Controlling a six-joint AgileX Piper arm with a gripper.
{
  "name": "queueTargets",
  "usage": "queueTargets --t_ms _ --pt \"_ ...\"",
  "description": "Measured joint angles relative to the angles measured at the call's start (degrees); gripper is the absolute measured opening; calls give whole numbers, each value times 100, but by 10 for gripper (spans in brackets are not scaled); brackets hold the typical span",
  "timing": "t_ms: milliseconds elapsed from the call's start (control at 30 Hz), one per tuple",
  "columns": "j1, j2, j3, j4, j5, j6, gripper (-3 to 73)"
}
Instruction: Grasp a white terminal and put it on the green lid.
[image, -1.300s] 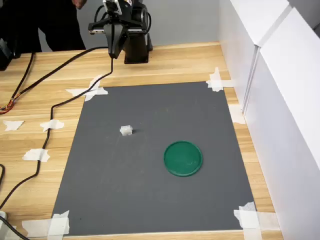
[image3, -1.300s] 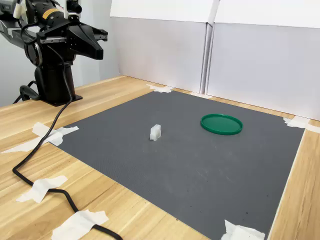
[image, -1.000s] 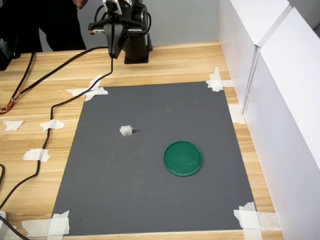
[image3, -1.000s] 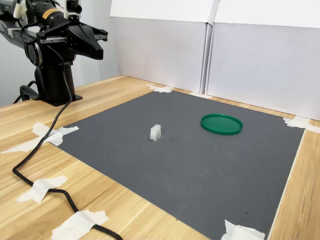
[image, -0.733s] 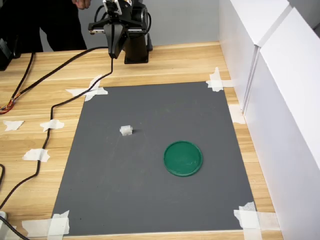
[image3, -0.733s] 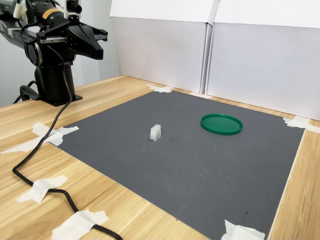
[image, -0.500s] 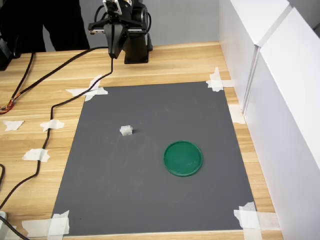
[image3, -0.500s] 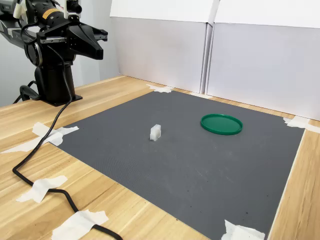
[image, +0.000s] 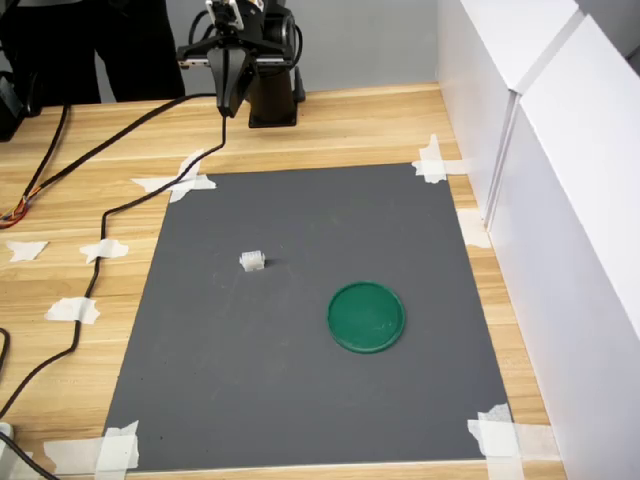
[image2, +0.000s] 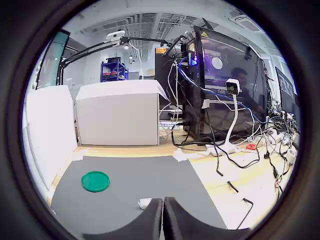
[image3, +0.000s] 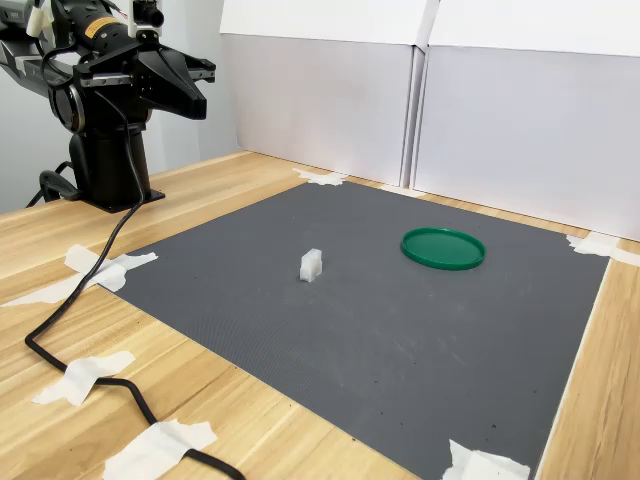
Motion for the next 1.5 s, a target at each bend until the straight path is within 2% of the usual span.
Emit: queueTargets --t_ms 433,600,767,1000,1067,1167,1333,1433,1500 --pt "0 46 -12 0 0 0 -16" --pt "0 579 -484 0 240 0 -16" --pt "0 1432 -1414 -82 1062 -40 -16" --pt "0 2871 -2765 -105 3013 -54 -16" --pt "-16 3311 -3126 -105 3536 -156 -16" --pt "-243 3857 -3583 -95 4051 -748 -16" --pt "-514 4651 -4351 262 4905 -1327 -6" --pt "-514 5048 -4669 467 5062 -1585 32" --pt "-514 5311 -4820 477 5141 -1758 78"
